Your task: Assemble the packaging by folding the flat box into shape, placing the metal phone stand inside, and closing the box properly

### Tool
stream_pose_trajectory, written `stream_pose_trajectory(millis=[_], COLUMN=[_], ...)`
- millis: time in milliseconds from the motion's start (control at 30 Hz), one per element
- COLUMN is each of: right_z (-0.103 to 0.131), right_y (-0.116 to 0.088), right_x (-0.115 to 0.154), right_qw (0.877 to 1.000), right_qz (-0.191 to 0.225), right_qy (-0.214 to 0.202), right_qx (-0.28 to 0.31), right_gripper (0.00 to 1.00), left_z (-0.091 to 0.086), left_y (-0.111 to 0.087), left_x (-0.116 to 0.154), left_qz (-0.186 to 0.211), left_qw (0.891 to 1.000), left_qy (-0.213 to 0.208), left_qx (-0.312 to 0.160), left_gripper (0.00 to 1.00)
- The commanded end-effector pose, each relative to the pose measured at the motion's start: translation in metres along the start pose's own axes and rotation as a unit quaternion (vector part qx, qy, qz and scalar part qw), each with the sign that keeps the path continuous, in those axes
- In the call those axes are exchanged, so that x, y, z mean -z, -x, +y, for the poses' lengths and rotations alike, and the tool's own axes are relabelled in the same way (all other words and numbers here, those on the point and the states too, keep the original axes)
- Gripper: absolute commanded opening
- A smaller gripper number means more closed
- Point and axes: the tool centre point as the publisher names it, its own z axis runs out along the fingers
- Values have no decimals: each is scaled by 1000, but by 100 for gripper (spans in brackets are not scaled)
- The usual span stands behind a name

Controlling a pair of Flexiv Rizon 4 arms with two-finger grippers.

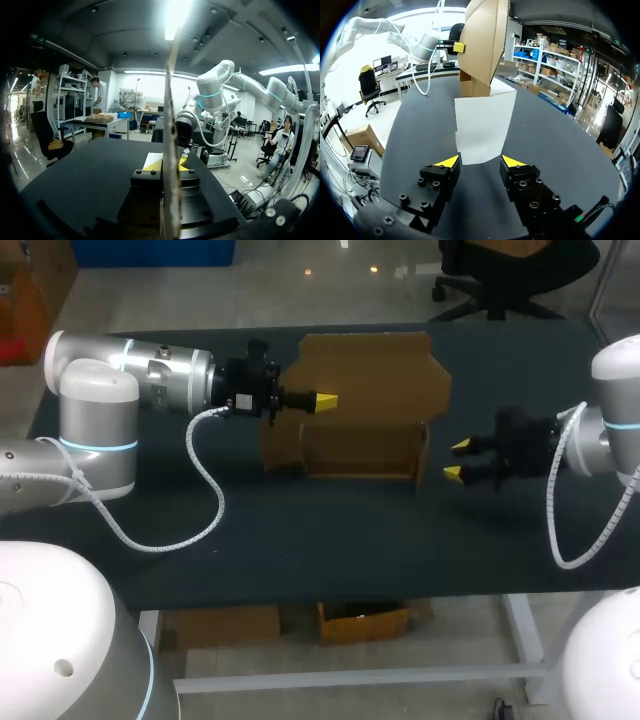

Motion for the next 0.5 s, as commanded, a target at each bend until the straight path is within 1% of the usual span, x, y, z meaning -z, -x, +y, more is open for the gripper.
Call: stream_pose_trajectory(millis=[33, 100, 167, 267, 333, 467, 500], right_z=[5, 6, 7, 8, 9, 9, 9], right_y=[0, 0, 1, 3, 4, 8, 9], right_x=[-4, -7, -11, -17, -20, -24, -25], right_qw=[1000, 1000, 1000, 999, 999, 999, 999], right_qz=[4, 8, 10, 13, 15, 14, 13], right_qy=[-4, -3, -2, 2, 5, 10, 12], right_qx=[13, 21, 27, 33, 36, 37, 37], right_gripper=[49, 50, 58, 65, 64, 50, 49], left_z=[4, 4, 4, 4, 4, 4, 4], left_y=[1, 1, 1, 1, 1, 1, 1], left_x=[-2, -2, -2, -2, -2, -2, -2], left_qz=[1, 1, 1, 1, 1, 1, 1], left_qw=[1000, 1000, 1000, 1000, 1000, 1000, 1000], left_qy=[-1, -1, -1, -1, -1, -1, -1], left_qx=[0, 0, 0, 0, 0, 0, 0], left_gripper=[0, 0, 0, 0, 0, 0, 0])
